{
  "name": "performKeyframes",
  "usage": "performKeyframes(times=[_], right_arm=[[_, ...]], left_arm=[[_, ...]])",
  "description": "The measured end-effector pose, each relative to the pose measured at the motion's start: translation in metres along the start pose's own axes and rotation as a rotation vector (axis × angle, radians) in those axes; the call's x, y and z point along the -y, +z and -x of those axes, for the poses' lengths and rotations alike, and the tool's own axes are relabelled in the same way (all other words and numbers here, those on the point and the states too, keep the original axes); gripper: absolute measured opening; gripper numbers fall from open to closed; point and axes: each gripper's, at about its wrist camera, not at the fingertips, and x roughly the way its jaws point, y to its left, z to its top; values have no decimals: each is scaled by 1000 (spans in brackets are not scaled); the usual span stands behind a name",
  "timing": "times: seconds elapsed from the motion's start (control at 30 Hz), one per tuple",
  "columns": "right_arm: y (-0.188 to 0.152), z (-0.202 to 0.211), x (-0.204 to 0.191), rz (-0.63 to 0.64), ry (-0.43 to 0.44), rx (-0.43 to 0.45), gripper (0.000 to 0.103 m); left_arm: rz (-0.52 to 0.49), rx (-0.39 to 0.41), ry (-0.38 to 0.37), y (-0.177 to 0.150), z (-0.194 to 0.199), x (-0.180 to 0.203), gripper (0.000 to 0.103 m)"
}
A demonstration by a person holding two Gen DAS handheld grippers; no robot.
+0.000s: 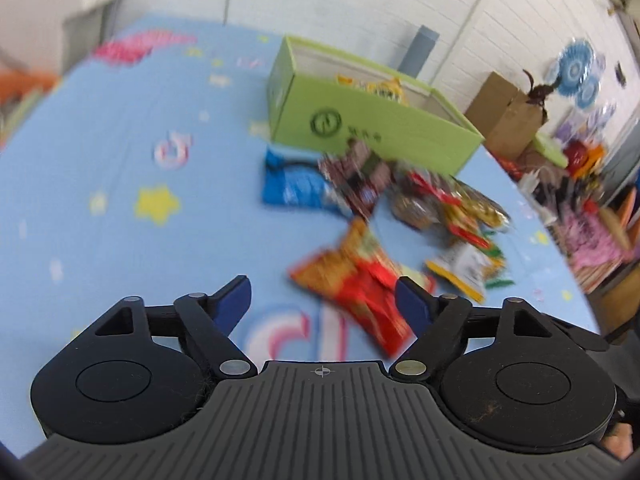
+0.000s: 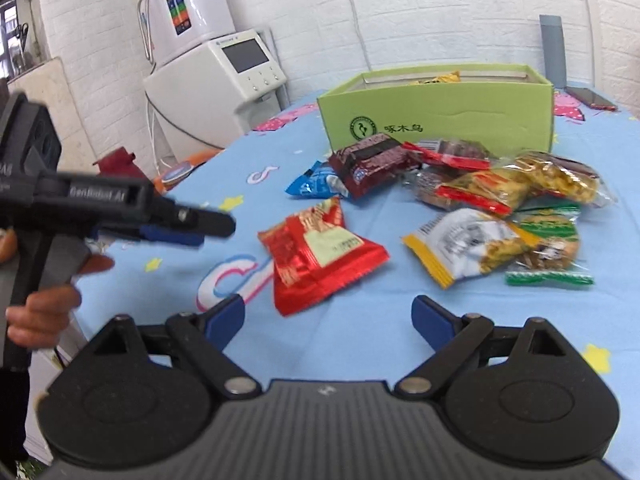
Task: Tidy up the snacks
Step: 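Move both tools back toward the red snack packet on the table, then grasp the red chip packet with the left tool while the right grasps another red packet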
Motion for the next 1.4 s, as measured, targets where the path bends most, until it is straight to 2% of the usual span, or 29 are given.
performKeyframes(times=[0.03,0.13,0.17,0.2,0.27,0.33,0.37,0.4,0.47,0.6,0.63,0.7,0.73,0.83,0.9,1.0,1.17,1.27,1.4], right_arm=[[1,-6,-5,6,1,1,93],[0,-21,-19,14,24,-20,93],[-1,-26,-23,17,27,-24,93],[-2,-31,-26,24,25,-33,93],[-1,-40,-34,73,-8,-38,93],[5,-50,-37,144,-52,-60,93],[8,-54,-36,160,-69,-69,93],[12,-56,-31,163,-81,-75,93],[18,-58,-16,159,-110,-81,93],[18,-47,-1,143,-80,-94,93],[16,-42,-1,145,-84,-93,93],[10,-28,-1,124,-71,-75,93],[7,-22,-1,96,-47,-66,93],[-1,-10,-7,45,-32,-48,93],[-3,-6,-15,41,-10,-48,93],[-1,-13,-21,39,43,-65,93],[11,-32,-23,109,4,-76,93],[19,-41,-14,130,-14,-82,93],[19,-34,-5,112,-7,-73,93]], left_arm=[[-55,-10,-15,11,-9,-1,73],[-121,-85,-65,37,-43,-6,65],[-127,-113,-92,42,-54,-7,59],[-121,-143,-104,45,-64,-9,50],[-120,-188,-131,43,-80,-9,44],[-95,-180,-144,38,-81,-11,43],[-76,-177,-164,34,-78,-12,36],[-59,-175,-183,30,-73,-13,34],[-13,-174,-212,17,-64,-13,34],[38,-178,-219,-2,-50,-10,38],[50,-163,-217,-3,-45,-11,41],[26,-124,-242,1,-39,-8,61],[-11,-116,-253,6,-39,-3,63],[-111,-138,-257,23,-54,10,59],[-148,-197,-274,28,-68,15,46],[-159,-235,-283,25,-77,16,50],[-133,-242,-268,7,-69,12,50],[-124,-205,-253,-6,-60,13,50],[-88,-202,-252,-8,-52,12,48]])
